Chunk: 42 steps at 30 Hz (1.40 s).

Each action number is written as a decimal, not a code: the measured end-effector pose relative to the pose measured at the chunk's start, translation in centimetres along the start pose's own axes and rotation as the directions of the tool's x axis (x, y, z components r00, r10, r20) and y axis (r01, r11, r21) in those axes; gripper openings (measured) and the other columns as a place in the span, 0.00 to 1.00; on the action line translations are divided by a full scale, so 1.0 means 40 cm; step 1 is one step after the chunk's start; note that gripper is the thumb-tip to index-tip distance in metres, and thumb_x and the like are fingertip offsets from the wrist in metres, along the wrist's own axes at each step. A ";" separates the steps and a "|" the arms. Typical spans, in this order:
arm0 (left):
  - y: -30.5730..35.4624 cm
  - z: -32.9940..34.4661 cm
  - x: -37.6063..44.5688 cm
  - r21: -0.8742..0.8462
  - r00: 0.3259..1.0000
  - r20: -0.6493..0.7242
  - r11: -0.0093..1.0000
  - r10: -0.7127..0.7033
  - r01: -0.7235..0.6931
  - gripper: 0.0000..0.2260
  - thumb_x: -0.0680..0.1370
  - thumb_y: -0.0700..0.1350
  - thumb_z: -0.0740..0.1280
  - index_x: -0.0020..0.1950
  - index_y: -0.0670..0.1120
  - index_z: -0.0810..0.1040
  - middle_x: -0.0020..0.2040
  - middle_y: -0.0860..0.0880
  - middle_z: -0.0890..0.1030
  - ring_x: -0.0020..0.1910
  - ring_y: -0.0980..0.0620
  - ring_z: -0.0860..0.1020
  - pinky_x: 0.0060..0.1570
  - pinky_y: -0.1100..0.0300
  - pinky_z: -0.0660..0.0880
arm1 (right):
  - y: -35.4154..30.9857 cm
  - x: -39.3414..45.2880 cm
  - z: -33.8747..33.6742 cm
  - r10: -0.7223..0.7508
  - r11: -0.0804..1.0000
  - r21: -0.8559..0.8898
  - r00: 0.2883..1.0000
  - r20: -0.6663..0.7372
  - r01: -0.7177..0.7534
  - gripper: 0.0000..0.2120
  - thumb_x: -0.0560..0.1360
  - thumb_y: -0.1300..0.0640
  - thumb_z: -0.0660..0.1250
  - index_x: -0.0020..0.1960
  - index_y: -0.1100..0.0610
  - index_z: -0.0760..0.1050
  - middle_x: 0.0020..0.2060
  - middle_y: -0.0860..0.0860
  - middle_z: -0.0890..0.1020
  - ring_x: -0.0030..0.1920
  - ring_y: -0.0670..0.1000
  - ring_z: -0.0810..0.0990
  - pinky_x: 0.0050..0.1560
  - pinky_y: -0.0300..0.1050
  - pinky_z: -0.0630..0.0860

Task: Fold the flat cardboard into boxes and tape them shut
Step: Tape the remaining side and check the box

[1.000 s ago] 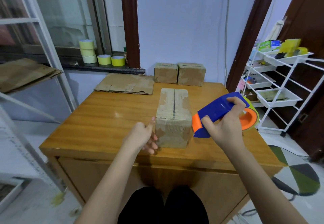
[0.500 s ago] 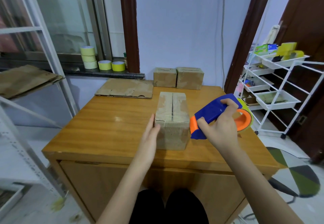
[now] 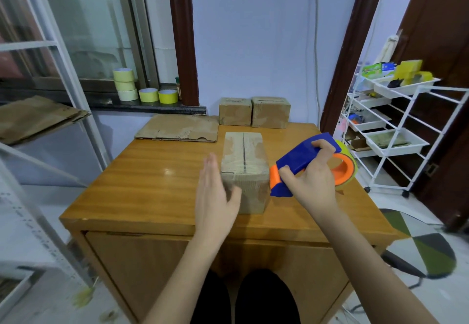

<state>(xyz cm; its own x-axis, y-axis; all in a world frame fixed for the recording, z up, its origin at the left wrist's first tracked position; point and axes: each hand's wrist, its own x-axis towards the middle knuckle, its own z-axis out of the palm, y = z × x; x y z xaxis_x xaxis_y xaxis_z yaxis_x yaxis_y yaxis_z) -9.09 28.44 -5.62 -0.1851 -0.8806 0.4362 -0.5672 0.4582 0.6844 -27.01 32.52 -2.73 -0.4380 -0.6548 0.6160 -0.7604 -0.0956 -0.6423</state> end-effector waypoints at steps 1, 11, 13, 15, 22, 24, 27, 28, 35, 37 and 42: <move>0.014 -0.011 0.017 0.125 0.990 -0.006 0.983 0.138 -0.136 0.33 0.80 0.47 0.61 0.78 0.48 0.45 0.74 0.57 0.44 0.74 0.60 0.43 0.72 0.61 0.39 | 0.000 0.001 0.000 0.003 1.000 0.002 1.000 0.002 -0.003 0.28 0.70 0.58 0.70 0.61 0.56 0.56 0.36 0.53 0.77 0.34 0.50 0.78 0.31 0.41 0.70; 0.020 -0.032 0.057 0.532 0.883 0.272 0.704 0.383 -0.470 0.27 0.80 0.50 0.58 0.78 0.43 0.56 0.77 0.46 0.59 0.76 0.51 0.56 0.70 0.60 0.37 | 0.001 0.000 -0.001 0.000 1.000 -0.007 1.000 0.006 0.000 0.28 0.70 0.59 0.70 0.61 0.59 0.57 0.35 0.53 0.77 0.33 0.51 0.77 0.31 0.42 0.70; 0.037 -0.032 0.063 0.520 0.872 0.273 0.700 0.406 -0.489 0.28 0.81 0.51 0.56 0.78 0.43 0.53 0.77 0.45 0.57 0.77 0.51 0.55 0.69 0.60 0.37 | 0.001 0.002 -0.003 0.000 1.000 -0.004 1.000 0.008 0.000 0.27 0.70 0.59 0.70 0.61 0.58 0.57 0.35 0.52 0.76 0.33 0.50 0.77 0.31 0.40 0.69; 0.048 -0.023 0.062 0.484 0.841 0.314 0.687 0.441 -0.542 0.28 0.82 0.50 0.55 0.78 0.42 0.48 0.78 0.46 0.53 0.77 0.51 0.52 0.69 0.59 0.36 | 0.001 0.001 -0.003 -0.001 1.000 0.001 1.000 0.011 0.001 0.27 0.70 0.59 0.71 0.60 0.58 0.57 0.35 0.52 0.76 0.33 0.50 0.77 0.31 0.39 0.68; 0.048 -0.005 0.056 0.467 0.822 0.341 0.676 0.457 -0.570 0.21 0.82 0.45 0.60 0.75 0.43 0.64 0.73 0.45 0.68 0.72 0.51 0.66 0.67 0.62 0.51 | 0.001 0.001 -0.001 0.006 1.000 -0.004 1.000 0.001 -0.006 0.28 0.70 0.58 0.71 0.61 0.58 0.57 0.36 0.53 0.77 0.34 0.51 0.78 0.32 0.41 0.71; 0.050 -0.007 0.064 0.435 0.818 0.348 0.694 0.458 -0.574 0.22 0.84 0.47 0.53 0.77 0.45 0.58 0.76 0.47 0.62 0.75 0.53 0.59 0.70 0.63 0.48 | 0.002 0.000 0.000 -0.003 1.000 -0.005 1.000 -0.006 0.002 0.28 0.70 0.58 0.71 0.61 0.58 0.57 0.36 0.53 0.77 0.34 0.51 0.78 0.32 0.44 0.74; 0.069 -0.013 0.074 0.454 0.819 0.354 0.682 0.452 -0.573 0.23 0.84 0.48 0.52 0.78 0.46 0.54 0.78 0.48 0.58 0.76 0.54 0.56 0.72 0.62 0.51 | 0.005 -0.004 0.001 -0.003 1.000 0.010 1.000 -0.012 0.003 0.28 0.70 0.58 0.71 0.60 0.57 0.56 0.36 0.53 0.77 0.34 0.50 0.78 0.32 0.41 0.73; 0.077 -0.012 0.078 0.452 0.812 0.369 0.676 0.452 -0.582 0.23 0.84 0.46 0.52 0.78 0.45 0.51 0.78 0.48 0.55 0.77 0.53 0.54 0.73 0.62 0.49 | 0.005 -0.005 0.001 -0.004 1.000 0.013 1.000 -0.014 0.004 0.28 0.70 0.58 0.71 0.60 0.57 0.56 0.37 0.53 0.77 0.34 0.49 0.78 0.32 0.40 0.72; 0.097 0.017 0.083 0.428 0.739 0.516 0.618 0.433 -0.660 0.28 0.81 0.37 0.53 0.78 0.43 0.44 0.79 0.46 0.47 0.78 0.52 0.47 0.73 0.61 0.42 | 0.014 0.008 -0.004 0.049 0.996 0.074 0.999 0.007 -0.050 0.27 0.70 0.60 0.70 0.56 0.52 0.54 0.33 0.50 0.76 0.32 0.49 0.77 0.32 0.40 0.69; 0.100 0.012 0.081 0.417 0.745 0.517 0.637 0.421 -0.649 0.28 0.81 0.36 0.54 0.78 0.43 0.45 0.79 0.46 0.47 0.77 0.52 0.48 0.74 0.60 0.44 | 0.010 0.013 -0.006 0.074 0.994 0.076 0.997 0.015 -0.075 0.26 0.70 0.60 0.70 0.57 0.52 0.54 0.31 0.50 0.75 0.31 0.49 0.77 0.32 0.42 0.69; 0.094 0.018 0.075 0.389 0.740 0.503 0.648 0.447 -0.655 0.28 0.79 0.33 0.55 0.78 0.40 0.48 0.78 0.42 0.52 0.77 0.48 0.54 0.75 0.57 0.50 | -0.028 0.044 -0.006 -0.028 0.985 -0.170 0.997 0.074 0.041 0.28 0.70 0.55 0.70 0.63 0.59 0.59 0.31 0.45 0.70 0.28 0.44 0.70 0.27 0.40 0.62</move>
<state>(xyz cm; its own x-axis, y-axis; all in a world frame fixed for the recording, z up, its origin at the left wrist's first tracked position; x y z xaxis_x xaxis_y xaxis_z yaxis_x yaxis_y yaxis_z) -12.37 27.42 -2.15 -0.7938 -0.5078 0.3346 -0.5581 0.8268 -0.0694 -27.04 31.66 -0.84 -0.3796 -0.7056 0.5983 -0.8480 0.0069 -0.5299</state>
